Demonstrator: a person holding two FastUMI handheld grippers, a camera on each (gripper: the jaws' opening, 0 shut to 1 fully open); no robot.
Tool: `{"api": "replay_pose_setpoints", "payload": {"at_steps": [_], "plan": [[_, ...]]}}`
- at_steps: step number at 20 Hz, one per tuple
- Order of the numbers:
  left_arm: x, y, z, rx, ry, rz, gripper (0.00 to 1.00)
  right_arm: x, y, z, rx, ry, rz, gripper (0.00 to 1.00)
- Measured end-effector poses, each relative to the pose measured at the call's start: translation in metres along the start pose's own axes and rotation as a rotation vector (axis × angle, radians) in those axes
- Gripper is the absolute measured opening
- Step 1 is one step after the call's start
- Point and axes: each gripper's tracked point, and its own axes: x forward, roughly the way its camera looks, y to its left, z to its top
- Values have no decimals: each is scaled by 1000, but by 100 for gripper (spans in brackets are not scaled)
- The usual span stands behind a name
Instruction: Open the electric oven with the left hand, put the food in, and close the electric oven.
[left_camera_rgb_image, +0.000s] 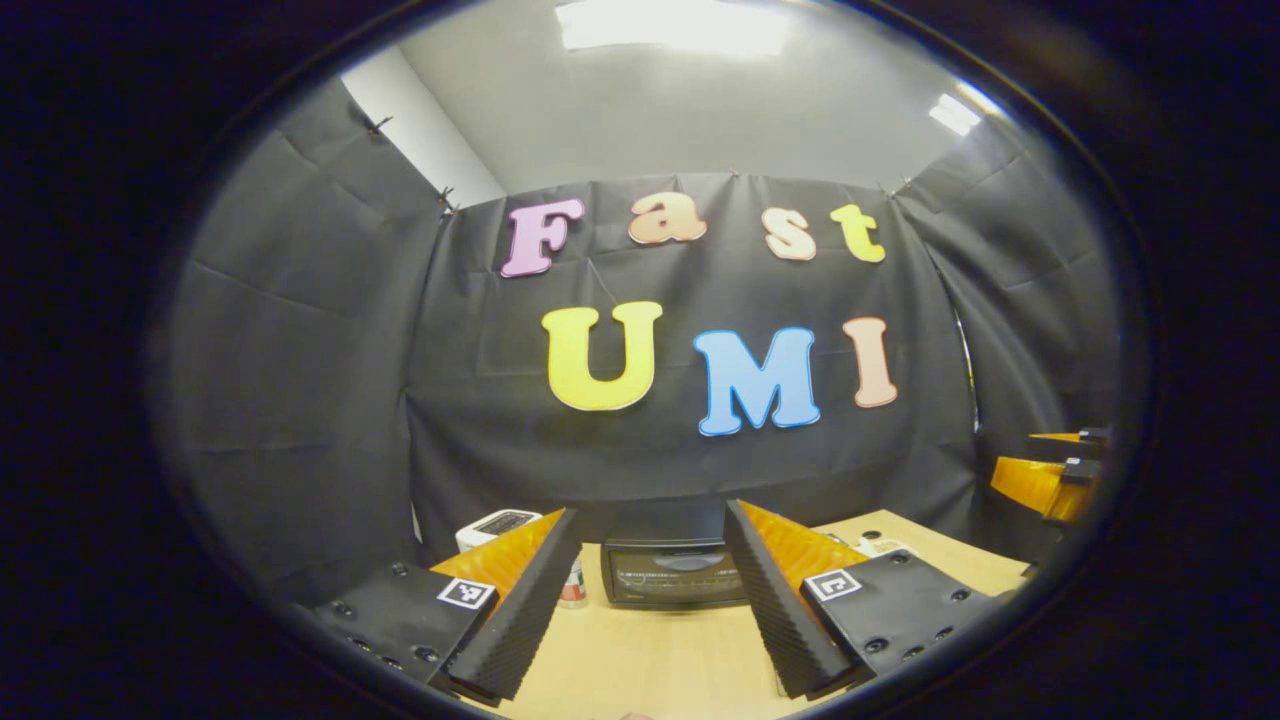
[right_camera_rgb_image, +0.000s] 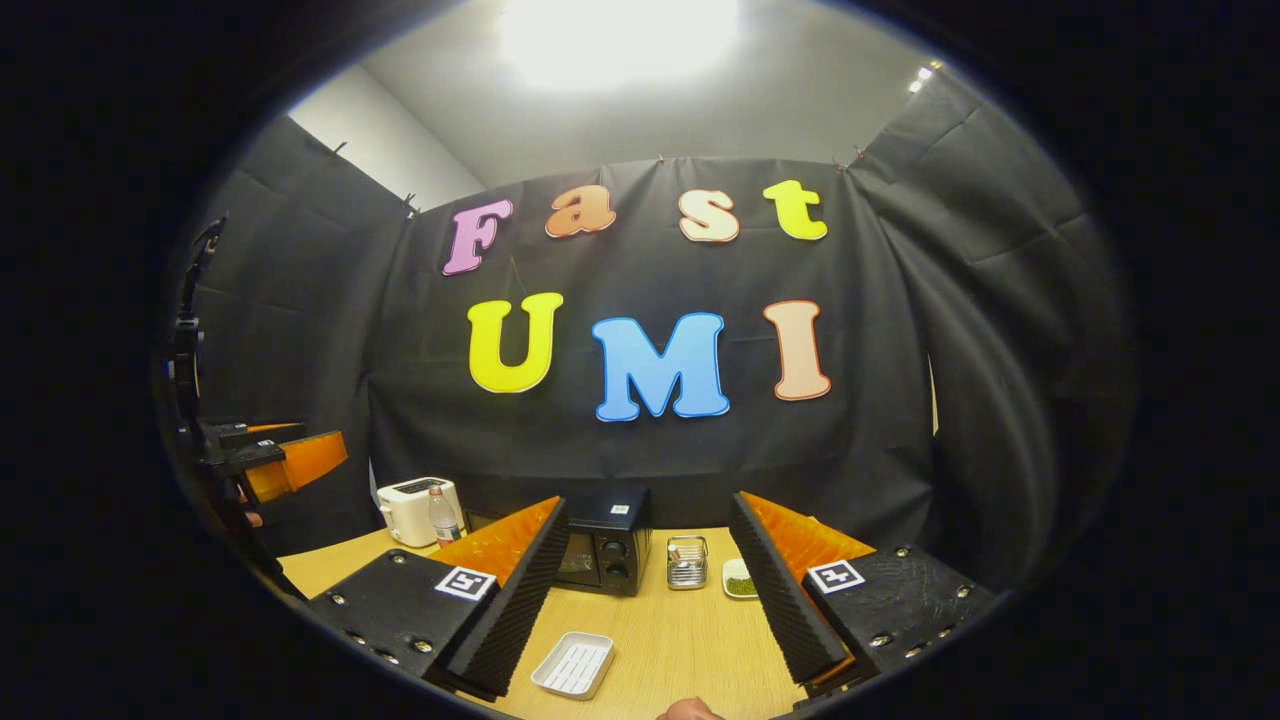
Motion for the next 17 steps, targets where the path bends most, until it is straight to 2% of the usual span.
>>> {"api": "replay_pose_setpoints", "payload": {"at_steps": [3, 10, 17], "plan": [[-8, 11, 4, -4, -7, -2, 100, -2, 9, 6, -9, -17, -12, 98], [-19, 33, 12, 29, -28, 12, 100, -1, 34, 13, -11, -25, 11, 98], [-16, 39, 17, 29, -39, 11, 100, 6, 38, 17, -12, -29, 10, 98]]}}
